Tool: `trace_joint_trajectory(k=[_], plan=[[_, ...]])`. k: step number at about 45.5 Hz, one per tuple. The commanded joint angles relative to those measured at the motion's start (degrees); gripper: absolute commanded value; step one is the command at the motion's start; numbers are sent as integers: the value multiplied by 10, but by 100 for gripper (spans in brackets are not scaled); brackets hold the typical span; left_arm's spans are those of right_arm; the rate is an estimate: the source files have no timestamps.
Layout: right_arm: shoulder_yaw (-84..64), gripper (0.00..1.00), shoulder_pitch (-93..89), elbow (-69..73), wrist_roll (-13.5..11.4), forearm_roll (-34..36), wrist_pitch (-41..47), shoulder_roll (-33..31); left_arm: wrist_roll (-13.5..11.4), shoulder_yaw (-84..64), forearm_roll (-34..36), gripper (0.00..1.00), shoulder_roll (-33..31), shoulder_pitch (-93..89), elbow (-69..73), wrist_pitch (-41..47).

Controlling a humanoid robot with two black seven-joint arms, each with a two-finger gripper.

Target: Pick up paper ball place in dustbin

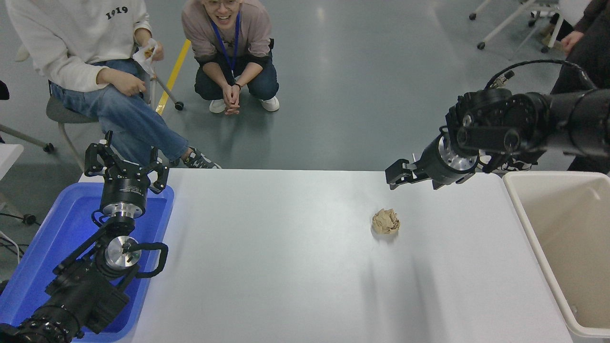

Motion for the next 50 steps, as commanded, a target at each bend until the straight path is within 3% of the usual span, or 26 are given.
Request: trace_joint_trajectory(k=[1, 21, 50], plan=[[43, 100, -108, -72, 0, -6, -53, 9, 0, 1, 1, 99, 0, -1, 0, 0], [84, 100, -211, -177, 0, -55, -154, 57, 0, 0, 0, 99, 0, -1, 0, 0], [143, 100, -312, -269, 0, -78, -175, 91, 0, 0, 0, 99, 0, -1, 0, 0]])
